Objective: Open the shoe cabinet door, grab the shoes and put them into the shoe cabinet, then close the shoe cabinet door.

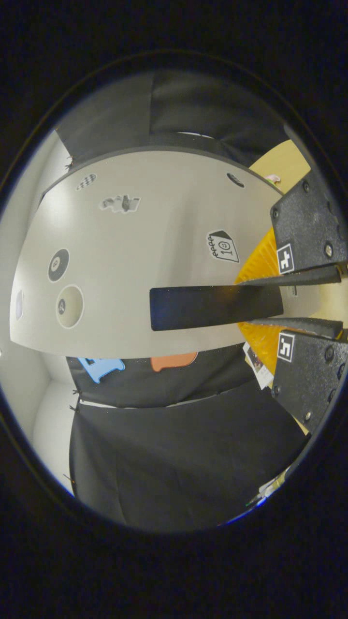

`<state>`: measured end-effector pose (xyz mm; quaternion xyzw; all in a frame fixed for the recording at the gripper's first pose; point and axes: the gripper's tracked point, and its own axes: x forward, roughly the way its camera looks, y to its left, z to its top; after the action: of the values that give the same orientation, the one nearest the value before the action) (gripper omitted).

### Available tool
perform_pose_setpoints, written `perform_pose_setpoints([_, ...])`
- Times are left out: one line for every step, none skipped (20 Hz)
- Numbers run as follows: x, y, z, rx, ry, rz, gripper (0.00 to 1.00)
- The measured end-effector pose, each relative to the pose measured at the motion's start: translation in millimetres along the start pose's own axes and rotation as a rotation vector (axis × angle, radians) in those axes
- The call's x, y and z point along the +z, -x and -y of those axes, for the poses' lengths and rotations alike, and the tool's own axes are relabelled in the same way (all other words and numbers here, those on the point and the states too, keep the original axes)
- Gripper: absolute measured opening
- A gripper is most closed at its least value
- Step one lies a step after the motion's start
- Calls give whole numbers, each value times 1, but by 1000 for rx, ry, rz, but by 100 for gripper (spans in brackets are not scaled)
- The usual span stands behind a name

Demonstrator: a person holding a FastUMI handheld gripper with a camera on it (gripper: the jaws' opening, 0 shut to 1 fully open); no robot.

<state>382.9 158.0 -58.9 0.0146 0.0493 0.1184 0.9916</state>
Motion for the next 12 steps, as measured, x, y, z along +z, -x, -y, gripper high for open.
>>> perform_pose_setpoints([-1,8,4,-1,-5,-2,30])
perform_pose_setpoints([-1,16,9,-6,-12,-2,30])
perform_pose_setpoints([-2,24,13,-14,-12,2,30])
perform_pose_setpoints([-3,32,18,-26,-13,8,29])
perform_pose_setpoints([-5,41,23,-38,-19,17,28])
perform_pose_setpoints([-6,49,28,-50,-25,21,28])
perform_pose_setpoints([-8,56,32,-61,-30,23,27])
perform_pose_setpoints([-9,62,36,-74,-34,21,26])
perform_pose_setpoints([-10,68,41,-88,-36,22,26])
perform_pose_setpoints([-11,74,46,-99,-36,22,25])
perform_pose_setpoints([-11,82,53,-107,-38,22,24])
perform_pose_setpoints([-11,87,59,-114,-40,22,23])
